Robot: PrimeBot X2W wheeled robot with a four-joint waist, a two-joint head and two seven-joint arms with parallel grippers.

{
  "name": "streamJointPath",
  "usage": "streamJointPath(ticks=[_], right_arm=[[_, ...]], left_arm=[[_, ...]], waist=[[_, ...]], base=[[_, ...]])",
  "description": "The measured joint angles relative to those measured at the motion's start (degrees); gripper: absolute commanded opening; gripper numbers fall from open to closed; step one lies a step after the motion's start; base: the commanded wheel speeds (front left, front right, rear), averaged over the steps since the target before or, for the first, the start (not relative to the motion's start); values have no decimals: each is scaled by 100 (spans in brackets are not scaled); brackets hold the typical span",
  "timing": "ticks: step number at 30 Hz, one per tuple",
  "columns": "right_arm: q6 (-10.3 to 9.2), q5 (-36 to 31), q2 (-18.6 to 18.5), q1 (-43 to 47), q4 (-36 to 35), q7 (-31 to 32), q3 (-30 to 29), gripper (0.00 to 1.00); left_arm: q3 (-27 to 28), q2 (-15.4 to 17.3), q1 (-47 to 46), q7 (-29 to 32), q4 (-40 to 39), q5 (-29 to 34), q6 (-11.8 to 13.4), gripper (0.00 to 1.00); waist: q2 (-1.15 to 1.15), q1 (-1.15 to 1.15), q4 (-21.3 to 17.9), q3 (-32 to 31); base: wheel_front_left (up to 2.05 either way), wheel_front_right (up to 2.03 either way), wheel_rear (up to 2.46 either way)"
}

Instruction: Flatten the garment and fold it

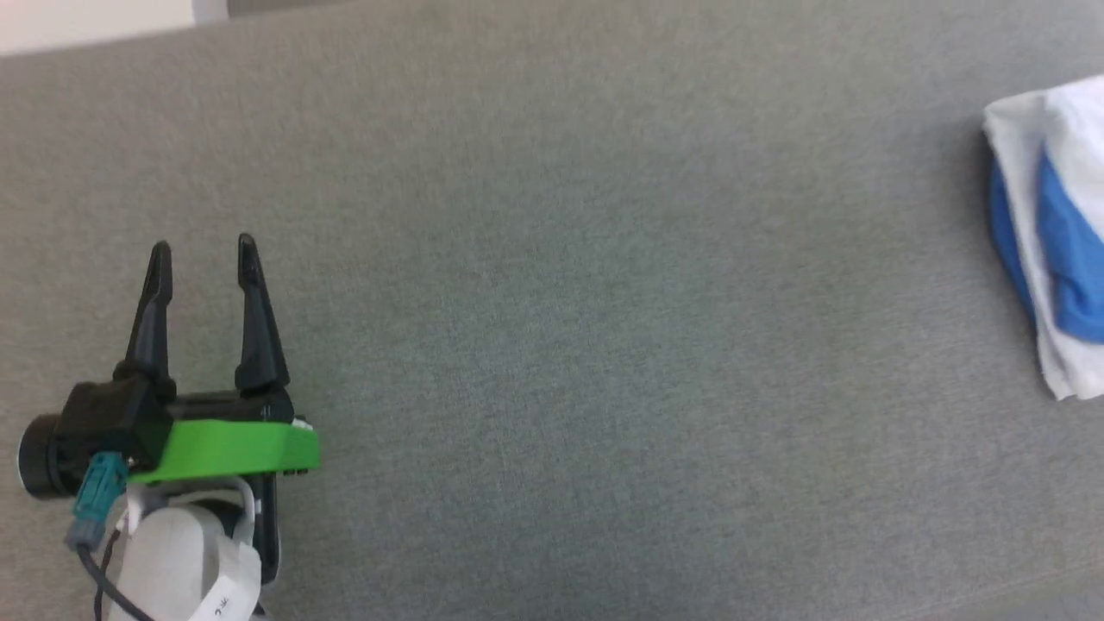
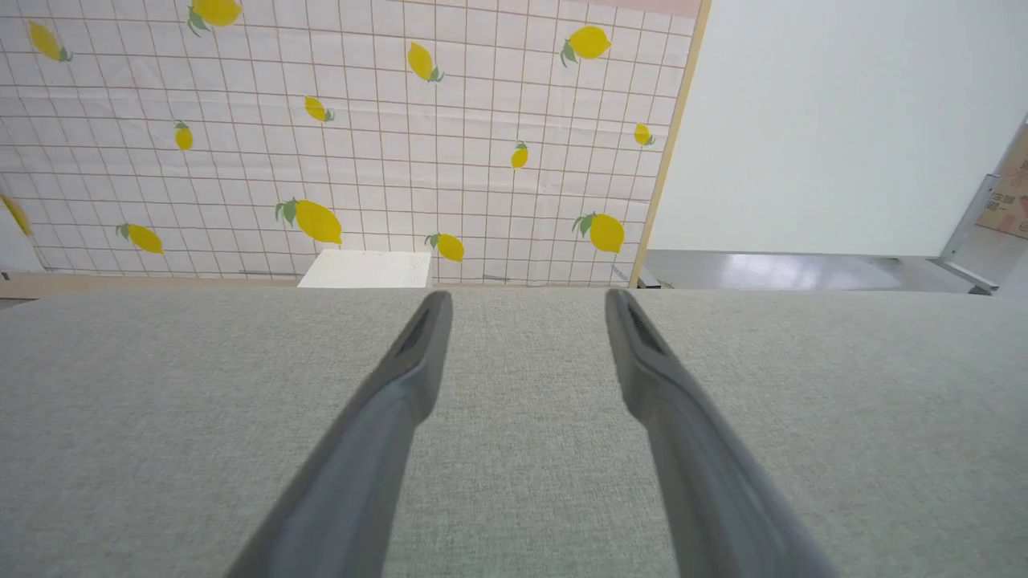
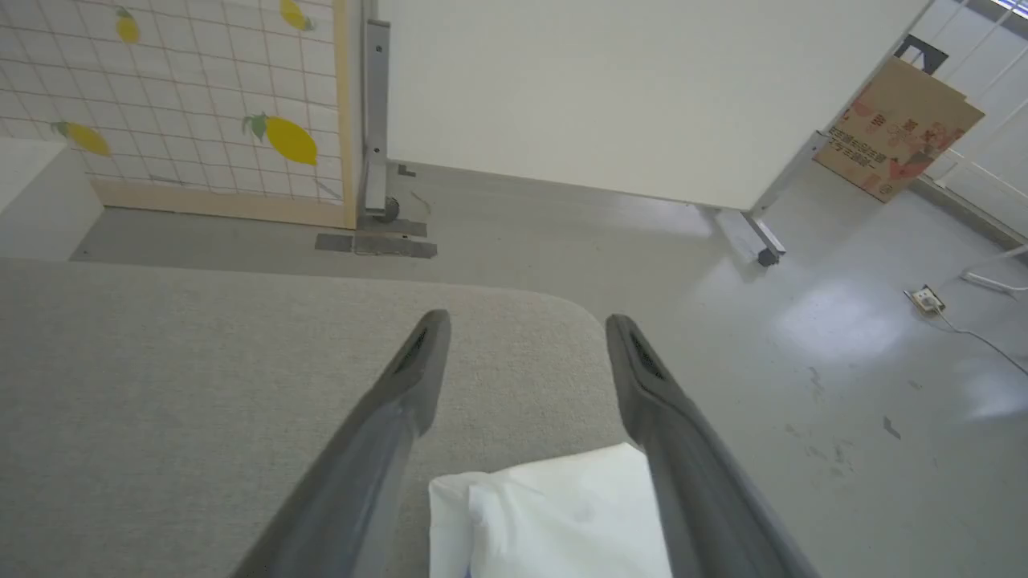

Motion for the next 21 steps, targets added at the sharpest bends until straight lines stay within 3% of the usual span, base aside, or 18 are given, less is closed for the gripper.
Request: streamJointPath(ticks=[7, 15, 21], right_arm=[[0, 399, 1159, 239, -1103, -1326, -98, 100], [-3, -31, 2509, 1298, -1589, -2878, -388, 100], [-3, -341, 2815, 2245, -1615, -3340, -427, 100]], left_arm=[[235, -104, 160, -57, 73, -19, 314, 100], [261, -230, 241, -77, 114, -51, 457, 100], [105, -277, 334, -83, 296, -51, 455, 100]], waist=[[0, 0, 63, -710], [0, 0, 346, -1285], [0, 0, 590, -1599]], base=[[0, 0, 0], [0, 0, 0], [0, 0, 0]])
